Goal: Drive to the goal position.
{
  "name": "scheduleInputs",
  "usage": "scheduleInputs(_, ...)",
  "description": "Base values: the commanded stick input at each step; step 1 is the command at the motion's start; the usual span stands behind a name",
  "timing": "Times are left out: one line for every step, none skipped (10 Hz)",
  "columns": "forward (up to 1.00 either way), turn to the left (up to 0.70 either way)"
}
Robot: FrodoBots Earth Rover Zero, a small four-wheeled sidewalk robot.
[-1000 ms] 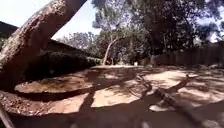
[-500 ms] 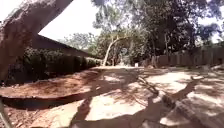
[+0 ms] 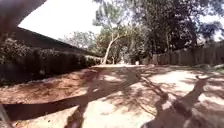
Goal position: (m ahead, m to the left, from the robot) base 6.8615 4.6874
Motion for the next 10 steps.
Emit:
scheduleInputs(0.7,0.0)
scheduleInputs(0.7,0.0)
scheduleInputs(0.7,0.0)
scheduleInputs(0.7,0.0)
scheduleInputs(0.7,0.0)
scheduleInputs(0.7,0.0)
scheduleInputs(0.7,0.0)
scheduleInputs(0.7,0.0)
scheduleInputs(0.7,0.0)
scheduleInputs(0.7,0.0)
